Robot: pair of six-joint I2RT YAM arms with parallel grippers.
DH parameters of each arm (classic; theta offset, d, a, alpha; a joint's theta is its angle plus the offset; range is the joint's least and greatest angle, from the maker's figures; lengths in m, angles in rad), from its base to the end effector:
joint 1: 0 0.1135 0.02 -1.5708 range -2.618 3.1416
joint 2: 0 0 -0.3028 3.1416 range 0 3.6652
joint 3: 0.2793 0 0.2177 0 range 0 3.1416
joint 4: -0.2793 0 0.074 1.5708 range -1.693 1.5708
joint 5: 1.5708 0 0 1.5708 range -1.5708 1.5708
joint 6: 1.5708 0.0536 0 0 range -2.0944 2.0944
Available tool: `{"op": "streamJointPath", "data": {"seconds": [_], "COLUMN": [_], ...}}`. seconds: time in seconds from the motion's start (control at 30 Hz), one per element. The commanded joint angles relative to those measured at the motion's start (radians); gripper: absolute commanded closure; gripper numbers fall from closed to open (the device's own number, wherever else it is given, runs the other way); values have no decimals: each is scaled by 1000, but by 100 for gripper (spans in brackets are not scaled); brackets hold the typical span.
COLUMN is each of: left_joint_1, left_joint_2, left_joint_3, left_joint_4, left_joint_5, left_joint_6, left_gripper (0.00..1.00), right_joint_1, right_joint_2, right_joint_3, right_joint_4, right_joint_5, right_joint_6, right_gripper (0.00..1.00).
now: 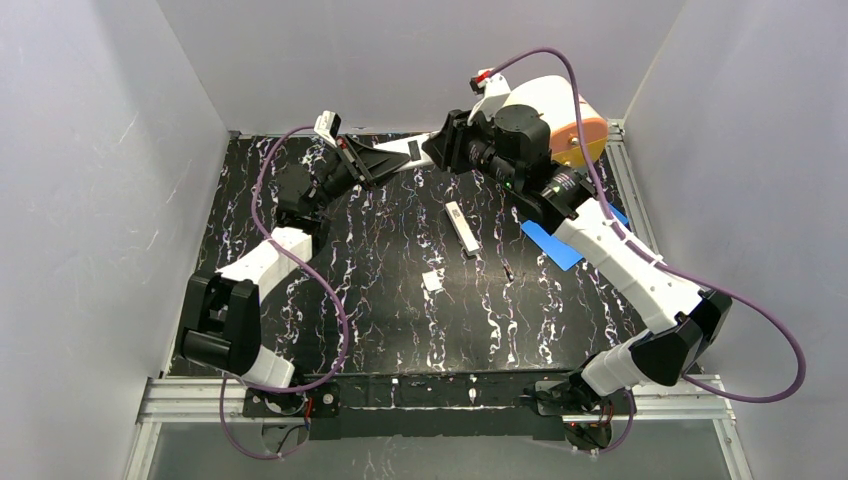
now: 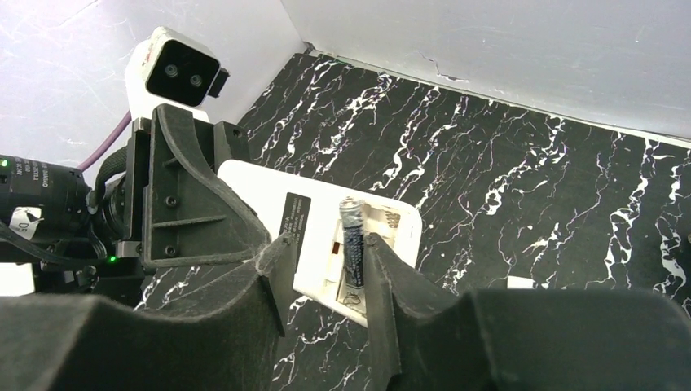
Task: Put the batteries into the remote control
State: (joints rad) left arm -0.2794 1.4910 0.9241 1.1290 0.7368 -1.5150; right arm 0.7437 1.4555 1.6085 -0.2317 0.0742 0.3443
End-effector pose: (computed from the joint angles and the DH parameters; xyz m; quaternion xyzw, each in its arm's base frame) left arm 0.2792 -0.1176 0.4142 -0.0041 0.5501 -0.7469 0.3735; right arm 0.2308 0.2069 0.4955 -0.1209 0.7243 0.3277 0.5945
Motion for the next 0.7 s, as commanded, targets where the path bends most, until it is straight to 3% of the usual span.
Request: {"op": "streamJointPath", "data": {"seconds": [0.0,0.33,0.4,0.5,0.57,0.67], "left_joint_1": [-5,-6,-5,-5,-6,-6], "left_joint_2": [-17,-20,-18,-13,-11,-6], "left_joint_3": [12,19,19,23,26,36], "left_joint_4": [86,99,119,141,150,161], "left_joint_5": [-24,-45,-55,-71,-80,-85], "left_joint_6": [-7,-10,-17,-23,-25,-29], "left_gripper": [100,100,100,100,100,100], "right_joint_1": [1,-1,-1,-8,-19,-22], "right_joint_2": [-19,-81,-105,-172,-198,-190], "right_joint_3": [72,76,46,-82,-159,-211], "right_joint_4": [-4,49,72,127,176,258], "right_joint_5": [29,54,87,272,277,202], "right_joint_6": [8,69,115,354,482,619], "right_gripper": [53,42,35,7,2,1]}}
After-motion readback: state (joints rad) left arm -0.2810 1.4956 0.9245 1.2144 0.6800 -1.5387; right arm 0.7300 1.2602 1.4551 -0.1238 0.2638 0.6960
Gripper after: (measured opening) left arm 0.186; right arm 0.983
